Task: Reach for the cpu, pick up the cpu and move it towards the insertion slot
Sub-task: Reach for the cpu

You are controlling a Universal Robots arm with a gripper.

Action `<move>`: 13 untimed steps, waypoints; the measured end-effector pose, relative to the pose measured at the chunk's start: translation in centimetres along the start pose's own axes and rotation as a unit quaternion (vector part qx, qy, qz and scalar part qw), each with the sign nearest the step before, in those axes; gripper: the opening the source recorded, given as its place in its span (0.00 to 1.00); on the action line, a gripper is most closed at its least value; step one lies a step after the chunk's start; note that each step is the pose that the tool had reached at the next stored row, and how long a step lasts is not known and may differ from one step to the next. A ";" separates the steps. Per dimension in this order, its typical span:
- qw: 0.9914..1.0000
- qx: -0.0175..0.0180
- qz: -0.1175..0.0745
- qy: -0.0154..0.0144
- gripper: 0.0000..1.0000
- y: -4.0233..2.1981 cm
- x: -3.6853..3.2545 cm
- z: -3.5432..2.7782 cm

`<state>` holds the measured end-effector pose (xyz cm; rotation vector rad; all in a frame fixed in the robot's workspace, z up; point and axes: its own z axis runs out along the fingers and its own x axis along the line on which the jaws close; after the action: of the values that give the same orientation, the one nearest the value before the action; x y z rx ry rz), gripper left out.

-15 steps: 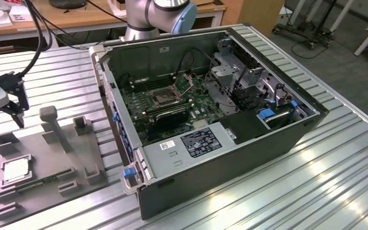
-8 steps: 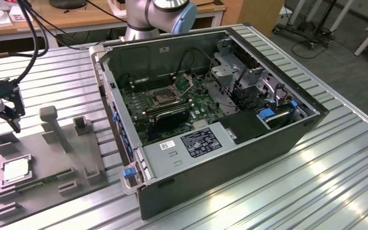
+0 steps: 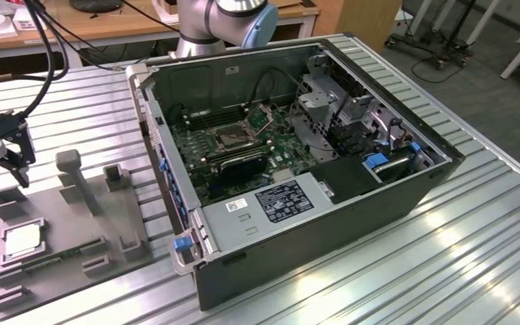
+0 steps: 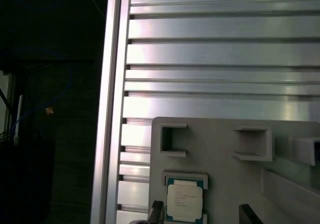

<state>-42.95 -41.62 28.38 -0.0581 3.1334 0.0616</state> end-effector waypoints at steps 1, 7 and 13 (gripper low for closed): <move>1.000 0.000 0.000 0.000 0.68 -0.01 -0.01 0.00; 1.000 -0.002 0.000 0.000 0.68 -0.01 0.00 0.00; 1.000 -0.003 0.000 0.000 0.68 -0.01 0.00 0.06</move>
<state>-42.95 -41.62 28.32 -0.0582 3.1330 0.0705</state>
